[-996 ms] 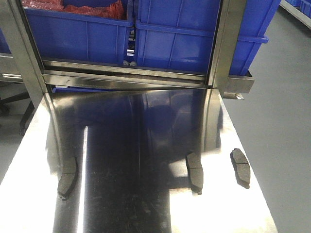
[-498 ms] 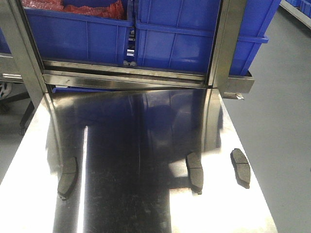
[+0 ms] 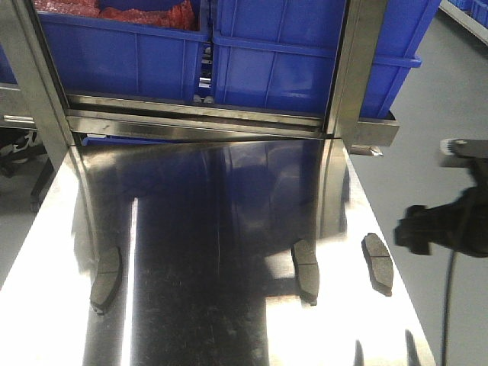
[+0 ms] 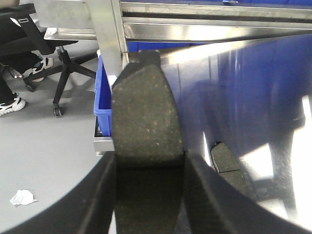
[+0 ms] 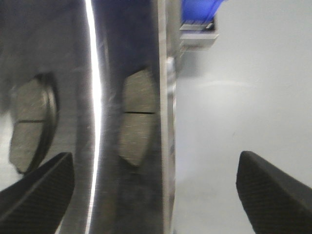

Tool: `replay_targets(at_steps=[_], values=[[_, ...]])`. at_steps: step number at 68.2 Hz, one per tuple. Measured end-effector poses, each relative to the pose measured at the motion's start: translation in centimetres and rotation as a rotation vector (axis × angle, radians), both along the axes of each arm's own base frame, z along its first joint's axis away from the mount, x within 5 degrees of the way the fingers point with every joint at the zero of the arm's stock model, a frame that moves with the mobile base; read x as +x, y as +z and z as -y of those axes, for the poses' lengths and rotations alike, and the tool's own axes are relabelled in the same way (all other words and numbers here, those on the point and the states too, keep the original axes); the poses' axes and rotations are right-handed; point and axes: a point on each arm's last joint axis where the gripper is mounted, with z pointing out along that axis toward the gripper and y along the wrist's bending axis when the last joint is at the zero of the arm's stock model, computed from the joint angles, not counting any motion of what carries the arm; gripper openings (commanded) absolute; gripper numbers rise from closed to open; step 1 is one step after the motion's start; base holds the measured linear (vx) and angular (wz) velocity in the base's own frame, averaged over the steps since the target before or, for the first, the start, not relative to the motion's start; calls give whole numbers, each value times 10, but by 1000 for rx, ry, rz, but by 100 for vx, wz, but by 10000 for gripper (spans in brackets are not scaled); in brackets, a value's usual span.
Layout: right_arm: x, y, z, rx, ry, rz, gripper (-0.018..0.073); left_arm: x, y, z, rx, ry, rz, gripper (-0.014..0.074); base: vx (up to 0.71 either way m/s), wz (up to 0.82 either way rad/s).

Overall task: Move and align brake pads A on conveyor
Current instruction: 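Lower the right gripper over the brake pad nearest the right arm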

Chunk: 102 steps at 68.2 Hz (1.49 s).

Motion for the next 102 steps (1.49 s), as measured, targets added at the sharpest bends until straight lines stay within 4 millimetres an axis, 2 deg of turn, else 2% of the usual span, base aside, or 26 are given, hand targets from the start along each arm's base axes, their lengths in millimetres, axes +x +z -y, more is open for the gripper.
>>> replay_targets(at_steps=[16, 28, 41, 61, 89, 102], values=[[38, -26, -28, -20, 40, -126, 633, 0, 0, 0, 0, 0, 0, 66, 0, 0], [62, -48, -33, -29, 25, -205, 631, 0, 0, 0, 0, 0, 0, 66, 0, 0], [77, -65, -35, -40, 25, -246, 624, 0, 0, 0, 0, 0, 0, 66, 0, 0], [84, -92, -35, -60, 29, -319, 610, 0, 0, 0, 0, 0, 0, 66, 0, 0], [85, -96, -35, -67, 31, -321, 571, 0, 0, 0, 0, 0, 0, 66, 0, 0], [85, -96, -35, -67, 31, -320, 497, 0, 0, 0, 0, 0, 0, 66, 0, 0]])
